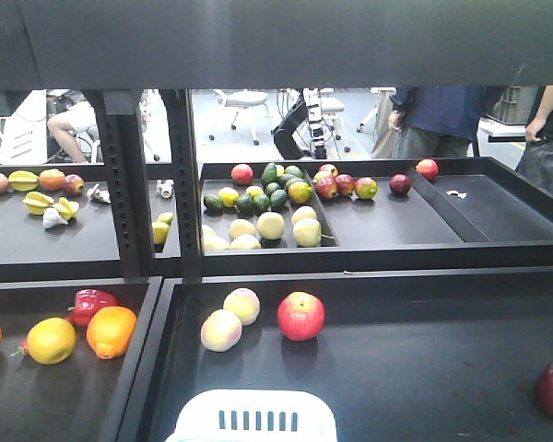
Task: Pick three apples into basket with both arms
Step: 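Turn the base to face the fruit bins beside the light-blue basket, then move the left gripper above the light-blue basket handle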
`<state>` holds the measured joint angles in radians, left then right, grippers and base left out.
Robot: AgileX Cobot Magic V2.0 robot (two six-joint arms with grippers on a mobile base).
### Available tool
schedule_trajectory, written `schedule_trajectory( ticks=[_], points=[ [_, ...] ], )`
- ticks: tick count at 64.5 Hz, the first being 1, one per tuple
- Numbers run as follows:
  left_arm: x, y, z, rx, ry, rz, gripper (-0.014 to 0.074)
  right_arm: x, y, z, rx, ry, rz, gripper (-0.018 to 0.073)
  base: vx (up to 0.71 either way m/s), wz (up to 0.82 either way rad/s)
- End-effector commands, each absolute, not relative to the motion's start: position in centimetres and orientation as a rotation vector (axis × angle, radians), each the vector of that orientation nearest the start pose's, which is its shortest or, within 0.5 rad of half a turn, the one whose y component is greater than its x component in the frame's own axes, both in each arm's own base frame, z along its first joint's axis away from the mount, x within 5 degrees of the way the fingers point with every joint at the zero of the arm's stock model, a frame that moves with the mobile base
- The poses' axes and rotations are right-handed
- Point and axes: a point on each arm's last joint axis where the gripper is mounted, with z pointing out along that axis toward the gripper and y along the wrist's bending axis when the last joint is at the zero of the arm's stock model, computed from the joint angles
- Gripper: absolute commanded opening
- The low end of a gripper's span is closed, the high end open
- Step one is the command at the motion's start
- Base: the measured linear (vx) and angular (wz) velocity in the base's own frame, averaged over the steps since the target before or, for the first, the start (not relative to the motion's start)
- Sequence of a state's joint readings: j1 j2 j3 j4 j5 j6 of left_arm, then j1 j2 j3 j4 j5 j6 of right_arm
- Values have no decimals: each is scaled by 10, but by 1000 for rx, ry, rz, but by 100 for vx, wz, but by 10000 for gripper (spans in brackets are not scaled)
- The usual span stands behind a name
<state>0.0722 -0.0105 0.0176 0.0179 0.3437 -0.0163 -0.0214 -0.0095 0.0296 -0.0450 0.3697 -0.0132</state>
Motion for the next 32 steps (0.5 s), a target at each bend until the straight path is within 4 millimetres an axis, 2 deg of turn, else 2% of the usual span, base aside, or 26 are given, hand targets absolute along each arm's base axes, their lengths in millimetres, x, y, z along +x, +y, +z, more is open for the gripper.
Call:
schedule_trajectory(
  ticks=[1, 32],
  points=[
    [53, 4, 191, -65, 1737, 48, -8, 54, -3, 177, -22, 1798, -74, -1, 0, 0],
    [53, 4, 191, -65, 1737, 48, -8, 54, -3, 177, -22, 1798, -74, -1, 0, 0]
  ],
)
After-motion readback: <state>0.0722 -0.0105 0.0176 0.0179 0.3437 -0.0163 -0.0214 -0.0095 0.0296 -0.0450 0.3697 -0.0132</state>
